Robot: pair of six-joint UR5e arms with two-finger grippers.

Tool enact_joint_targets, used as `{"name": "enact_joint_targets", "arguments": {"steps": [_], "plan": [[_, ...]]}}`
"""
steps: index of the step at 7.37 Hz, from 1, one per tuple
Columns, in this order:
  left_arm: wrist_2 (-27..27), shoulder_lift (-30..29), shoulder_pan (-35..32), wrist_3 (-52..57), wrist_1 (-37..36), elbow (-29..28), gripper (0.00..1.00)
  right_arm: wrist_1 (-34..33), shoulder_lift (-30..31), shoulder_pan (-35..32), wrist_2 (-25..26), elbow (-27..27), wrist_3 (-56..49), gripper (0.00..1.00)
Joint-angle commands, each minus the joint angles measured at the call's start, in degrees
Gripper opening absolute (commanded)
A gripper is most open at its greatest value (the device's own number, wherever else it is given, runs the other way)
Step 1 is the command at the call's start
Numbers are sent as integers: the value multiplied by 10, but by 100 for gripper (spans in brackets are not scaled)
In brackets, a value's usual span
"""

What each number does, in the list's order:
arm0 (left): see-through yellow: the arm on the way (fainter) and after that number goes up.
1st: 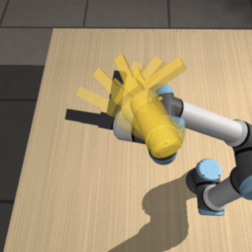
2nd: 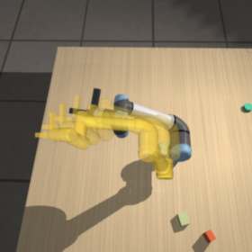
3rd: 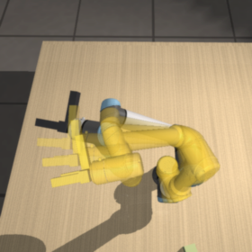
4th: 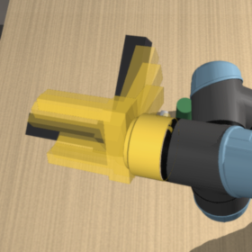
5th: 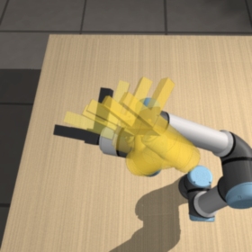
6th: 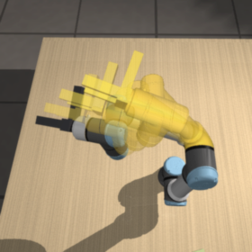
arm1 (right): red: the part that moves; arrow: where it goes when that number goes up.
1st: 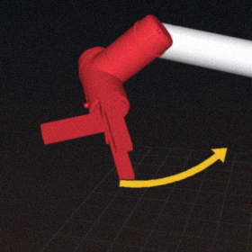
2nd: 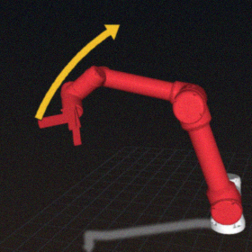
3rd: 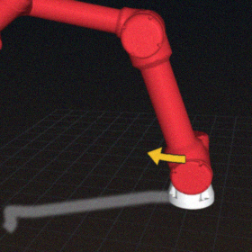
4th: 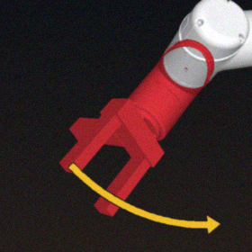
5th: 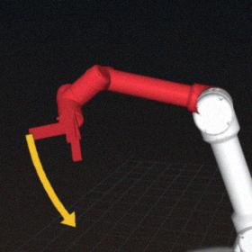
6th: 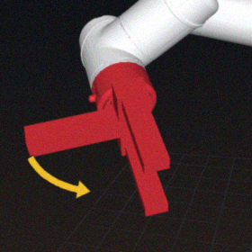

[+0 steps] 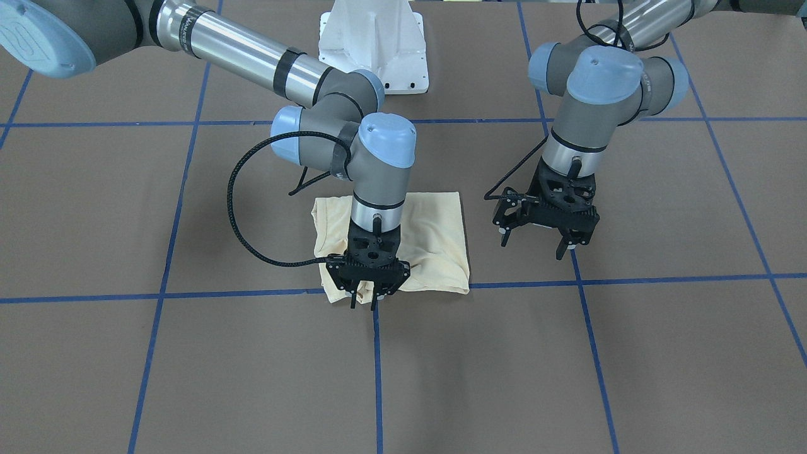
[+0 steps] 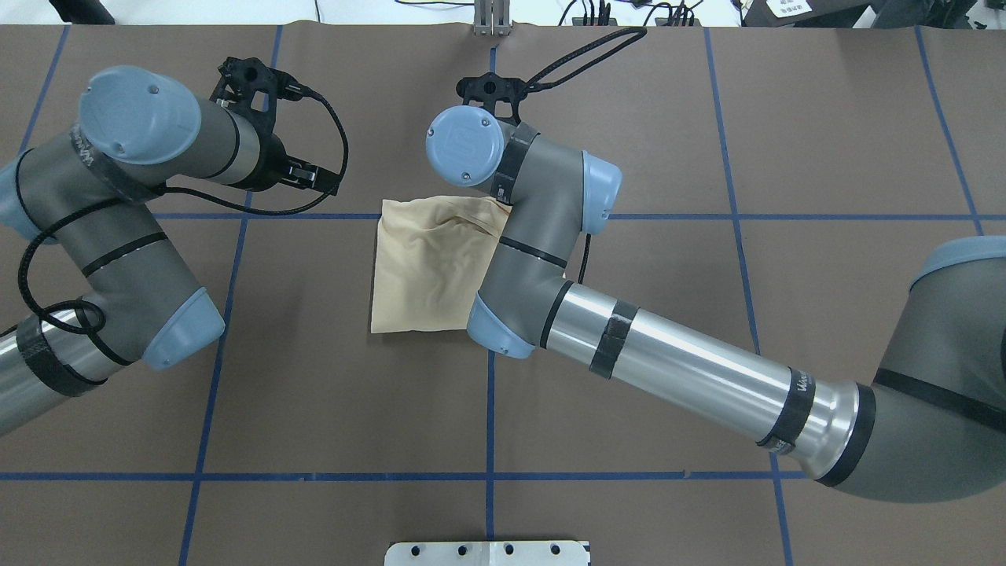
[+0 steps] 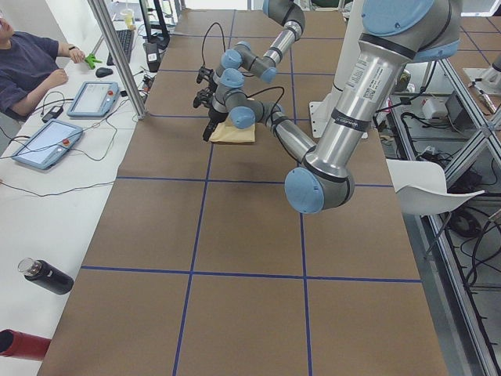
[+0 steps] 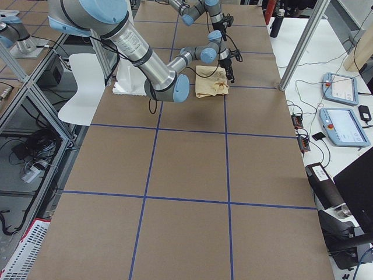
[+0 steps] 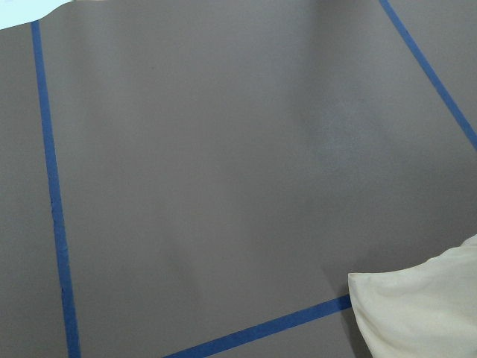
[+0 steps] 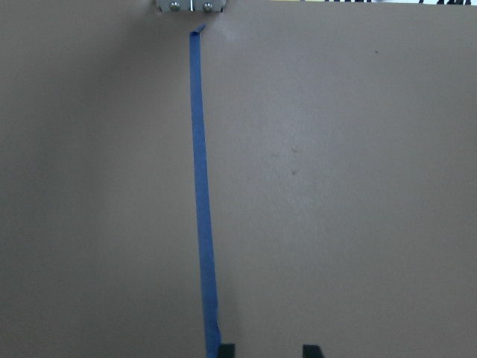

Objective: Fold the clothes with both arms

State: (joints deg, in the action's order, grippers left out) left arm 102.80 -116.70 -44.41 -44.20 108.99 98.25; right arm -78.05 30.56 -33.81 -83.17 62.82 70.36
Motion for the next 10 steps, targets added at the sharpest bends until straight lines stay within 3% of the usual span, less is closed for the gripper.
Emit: {"name": "enact_joint_targets", "arguments": {"steps": [1, 2, 4, 6, 10], "plan": [[0, 6, 0, 0, -1, 9, 100, 8, -21, -20, -54, -4, -1, 71], [0, 12, 0, 0, -1, 16, 100, -31, -20, -16, -59, 17, 3, 79], [0, 15, 0, 0, -1, 19, 100, -120, 4, 33, -56, 90, 55, 79], [0, 17, 0, 0, -1, 20, 100, -120, 26, 67, -40, 98, 124, 77], [-1, 17, 0, -1, -1, 23, 100, -115, 36, 73, -14, 96, 145, 66]]}}
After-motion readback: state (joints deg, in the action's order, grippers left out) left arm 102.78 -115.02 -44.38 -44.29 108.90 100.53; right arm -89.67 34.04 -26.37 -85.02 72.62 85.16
